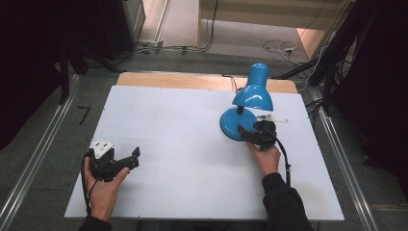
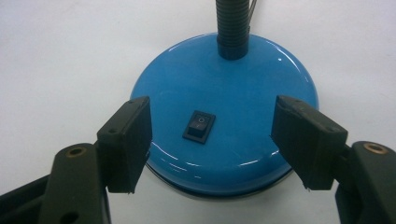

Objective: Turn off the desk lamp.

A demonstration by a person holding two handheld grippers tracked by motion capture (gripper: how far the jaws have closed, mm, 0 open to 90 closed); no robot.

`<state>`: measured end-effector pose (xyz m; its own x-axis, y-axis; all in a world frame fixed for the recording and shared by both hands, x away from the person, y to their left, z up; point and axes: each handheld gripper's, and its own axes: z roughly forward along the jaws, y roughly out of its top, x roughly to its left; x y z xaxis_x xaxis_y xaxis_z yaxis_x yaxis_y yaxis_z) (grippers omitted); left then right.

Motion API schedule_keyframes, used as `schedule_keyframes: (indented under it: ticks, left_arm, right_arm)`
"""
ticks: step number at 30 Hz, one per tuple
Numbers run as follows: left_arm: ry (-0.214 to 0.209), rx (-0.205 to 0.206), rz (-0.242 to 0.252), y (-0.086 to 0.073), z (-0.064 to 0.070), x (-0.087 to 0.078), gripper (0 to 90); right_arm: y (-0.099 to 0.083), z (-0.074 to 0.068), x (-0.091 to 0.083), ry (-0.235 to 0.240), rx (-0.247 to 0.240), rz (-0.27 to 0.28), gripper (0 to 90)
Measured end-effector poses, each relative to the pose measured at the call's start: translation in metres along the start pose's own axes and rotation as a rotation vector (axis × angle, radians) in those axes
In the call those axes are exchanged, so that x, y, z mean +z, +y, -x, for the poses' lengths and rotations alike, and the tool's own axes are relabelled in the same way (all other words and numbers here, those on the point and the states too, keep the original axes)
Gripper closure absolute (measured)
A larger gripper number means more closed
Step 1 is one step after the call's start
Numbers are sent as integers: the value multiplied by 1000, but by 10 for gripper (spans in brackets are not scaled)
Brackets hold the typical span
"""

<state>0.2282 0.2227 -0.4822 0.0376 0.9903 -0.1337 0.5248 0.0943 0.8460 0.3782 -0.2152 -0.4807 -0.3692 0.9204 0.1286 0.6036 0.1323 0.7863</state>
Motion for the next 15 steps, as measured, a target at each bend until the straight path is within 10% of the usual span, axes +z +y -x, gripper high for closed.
schedule_keyframes:
  ticks: [15]
  left_arm:
    - [0, 5, -5, 0, 1, 1, 58]
  right_arm:
    - [-4, 4, -4, -13, -3, 3, 249]
